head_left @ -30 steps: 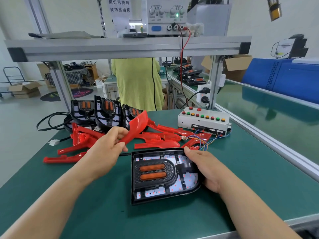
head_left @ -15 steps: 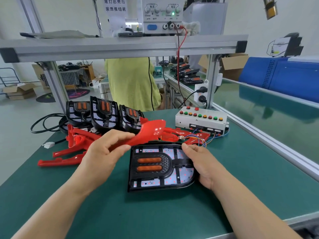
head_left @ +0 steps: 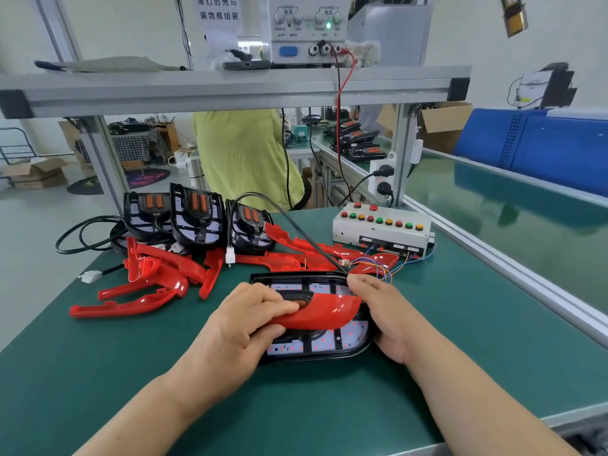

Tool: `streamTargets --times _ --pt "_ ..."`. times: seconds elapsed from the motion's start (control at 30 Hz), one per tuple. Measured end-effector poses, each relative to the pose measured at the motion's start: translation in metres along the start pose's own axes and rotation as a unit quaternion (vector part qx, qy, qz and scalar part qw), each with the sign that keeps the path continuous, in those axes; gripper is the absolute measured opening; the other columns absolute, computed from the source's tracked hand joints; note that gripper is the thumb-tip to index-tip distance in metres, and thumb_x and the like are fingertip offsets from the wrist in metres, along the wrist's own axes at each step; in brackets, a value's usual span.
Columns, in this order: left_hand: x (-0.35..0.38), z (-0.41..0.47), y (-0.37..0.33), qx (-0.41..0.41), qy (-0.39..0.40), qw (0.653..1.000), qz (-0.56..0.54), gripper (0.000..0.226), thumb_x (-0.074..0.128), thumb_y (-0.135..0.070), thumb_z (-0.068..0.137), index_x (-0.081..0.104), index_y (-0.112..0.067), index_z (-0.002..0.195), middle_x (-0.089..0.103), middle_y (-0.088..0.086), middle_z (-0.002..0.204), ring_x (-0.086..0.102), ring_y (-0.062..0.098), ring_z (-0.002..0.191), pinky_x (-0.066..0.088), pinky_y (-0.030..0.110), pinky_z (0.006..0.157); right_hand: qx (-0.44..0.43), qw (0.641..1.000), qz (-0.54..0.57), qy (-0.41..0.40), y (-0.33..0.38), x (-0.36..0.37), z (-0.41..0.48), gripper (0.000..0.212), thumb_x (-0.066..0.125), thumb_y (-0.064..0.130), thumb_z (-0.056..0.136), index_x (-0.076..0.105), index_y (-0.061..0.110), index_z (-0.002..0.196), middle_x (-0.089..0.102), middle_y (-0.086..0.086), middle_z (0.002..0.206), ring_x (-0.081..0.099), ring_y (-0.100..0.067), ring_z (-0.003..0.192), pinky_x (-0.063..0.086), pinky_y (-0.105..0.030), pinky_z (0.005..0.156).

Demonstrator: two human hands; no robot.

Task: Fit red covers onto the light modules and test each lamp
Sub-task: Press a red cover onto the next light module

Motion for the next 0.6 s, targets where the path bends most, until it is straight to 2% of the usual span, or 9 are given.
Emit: streamTargets --times 0.07,0.1,0.2,0.27,0.4,0.5,0.6 --pt "0.0029 -0.0001 -0.0029 0.008 0.008 1.000 0.015 0.032 0.065 -0.010 0.085 0.073 -0.011 0.116 0.063 -0.006 0.104 0.058 0.014 0.099 0.045 0.027 0.091 0.010 0.999 0.037 0.017 0.0002 0.0013 -0.0009 0.013 0.053 0.017 0.101 0.065 0.011 0.099 0.069 -0.012 0.093 0.063 -0.025 0.078 0.052 -0.035 0.077" --pt "0.0035 -0.0004 -0.0035 0.007 0.010 1.000 0.017 0.031 0.066 -0.012 0.085 0.073 -0.011 0.115 0.064 -0.006 0.104 0.058 0.013 0.099 0.046 0.029 0.090 0.013 0.998 0.054 0.029 0.0006 0.0027 -0.0020 0.017 0.050 0.014 0.101 0.065 0.008 0.106 0.068 -0.016 0.098 0.064 -0.028 0.081 0.054 -0.037 0.079" --pt "0.0031 -0.0002 -0.0037 0.003 0.011 1.000 0.018 0.031 0.067 -0.014 0.085 0.074 -0.012 0.115 0.064 -0.007 0.103 0.058 0.013 0.097 0.046 0.031 0.089 0.020 0.996 0.074 0.042 0.0010 0.0039 -0.0043 0.026 0.047 0.012 0.102 0.066 0.000 0.115 0.068 -0.023 0.108 0.064 -0.033 0.095 0.050 -0.050 0.097" --pt "0.0031 -0.0007 -0.0039 0.004 0.014 1.000 0.017 0.031 0.067 -0.015 0.085 0.074 -0.013 0.115 0.063 -0.006 0.101 0.058 0.015 0.096 0.046 0.030 0.088 0.017 0.996 0.073 0.037 0.0011 0.0033 -0.0047 0.023 0.048 0.012 0.102 0.069 0.001 0.107 0.070 -0.022 0.106 0.066 -0.032 0.090 0.053 -0.047 0.092" --pt "0.0052 -0.0017 -0.0053 0.011 0.022 1.000 0.013 0.030 0.068 -0.017 0.086 0.074 -0.016 0.115 0.059 -0.009 0.099 0.054 0.010 0.096 0.045 0.029 0.088 0.014 0.997 0.073 0.014 -0.0010 -0.0004 -0.0018 0.030 0.050 0.012 0.102 0.060 -0.003 0.125 0.065 -0.028 0.121 0.062 -0.032 0.097 0.050 -0.046 0.092" --pt "0.0096 -0.0020 -0.0094 0.022 0.032 0.999 0.012 0.029 0.068 -0.018 0.087 0.074 -0.016 0.115 0.057 -0.009 0.098 0.054 0.012 0.095 0.046 0.032 0.088 0.017 0.997 0.069 0.010 -0.0013 -0.0004 -0.0017 0.031 0.051 0.013 0.102 0.059 -0.002 0.128 0.065 -0.028 0.123 0.062 -0.031 0.095 0.052 -0.038 0.080" --pt "0.0110 -0.0018 -0.0113 0.027 0.032 0.999 0.012 0.029 0.067 -0.019 0.087 0.074 -0.016 0.116 0.057 -0.009 0.099 0.053 0.011 0.094 0.045 0.032 0.088 0.018 0.998 0.066 0.012 -0.0025 -0.0013 -0.0009 0.031 0.050 0.014 0.103 0.059 -0.002 0.128 0.065 -0.027 0.123 0.063 -0.031 0.093 0.053 -0.037 0.077"
Point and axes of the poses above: each hand's wrist, its own z-axis towards the middle knuckle, its own x-axis out of the palm, y = z × x, the point moved 8 cm from there along z, towards the middle knuckle
